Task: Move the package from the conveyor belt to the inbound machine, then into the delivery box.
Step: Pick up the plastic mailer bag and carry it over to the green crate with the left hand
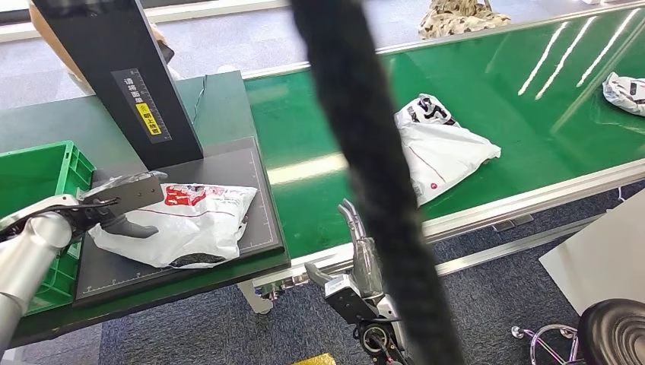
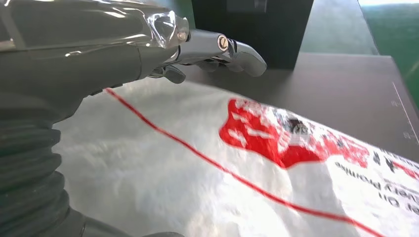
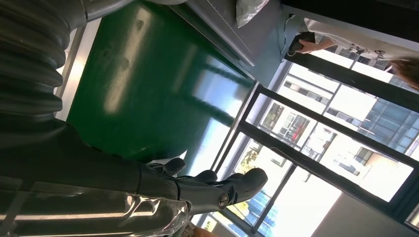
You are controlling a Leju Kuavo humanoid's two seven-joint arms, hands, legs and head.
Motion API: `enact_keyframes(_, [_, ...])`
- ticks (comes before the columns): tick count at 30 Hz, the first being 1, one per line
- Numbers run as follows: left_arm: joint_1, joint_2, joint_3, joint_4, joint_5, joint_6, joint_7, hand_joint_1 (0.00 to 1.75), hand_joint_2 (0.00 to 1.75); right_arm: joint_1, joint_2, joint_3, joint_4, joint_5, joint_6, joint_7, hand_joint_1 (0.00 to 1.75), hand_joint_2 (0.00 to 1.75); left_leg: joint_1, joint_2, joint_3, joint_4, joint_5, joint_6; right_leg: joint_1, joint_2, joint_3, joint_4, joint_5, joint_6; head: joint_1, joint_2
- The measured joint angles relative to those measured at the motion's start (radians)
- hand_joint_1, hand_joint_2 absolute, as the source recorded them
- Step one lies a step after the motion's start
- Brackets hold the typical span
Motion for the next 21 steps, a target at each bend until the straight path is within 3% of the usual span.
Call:
enact_keyframes(8, [0.102, -0.017, 0.036, 0.006, 0.058, 0.060, 0.003, 0.00, 1.75, 0.000, 0.003, -0.001, 0.000, -0.005, 0.006, -0.001, 0.00, 1.75, 0.000, 0.000, 0.000, 0.000, 0.000, 0.000, 0.000, 0.000, 0.000, 0.000, 0.000, 0.000, 0.000, 0.000])
enact_keyframes(12, [0.158, -0.032, 0.074, 0.006, 0.131, 0.101, -0.072, 0.00, 0.00, 0.001, 0.006, -0.003, -0.001, -0.006, 0.005, -0.001, 0.00, 1.75, 0.000, 0.000, 0.000, 0.000, 0.000, 0.000, 0.000, 0.000, 0.000, 0.000, 0.000, 0.000, 0.000, 0.000])
enact_keyframes(15, [0.198, -0.047, 0.116, 0.006, 0.184, 0.135, -0.117, 0.00, 0.00, 0.005, 0.012, -0.004, -0.005, -0.003, 0.005, 0.005, 0.00, 1.75, 0.000, 0.000, 0.000, 0.000, 0.000, 0.000, 0.000, 0.000, 0.000, 0.000, 0.000, 0.000, 0.000, 0.000])
enact_keyframes(21, [0.237, -0.050, 0.175, 0.006, 0.216, 0.171, -0.116, 0.00, 0.00, 0.012, 0.016, -0.005, -0.017, -0.001, 0.011, 0.017, 0.00, 1.75, 0.000, 0.000, 0.000, 0.000, 0.000, 0.000, 0.000, 0.000, 0.000, 0.000, 0.000, 0.000, 0.000, 0.000])
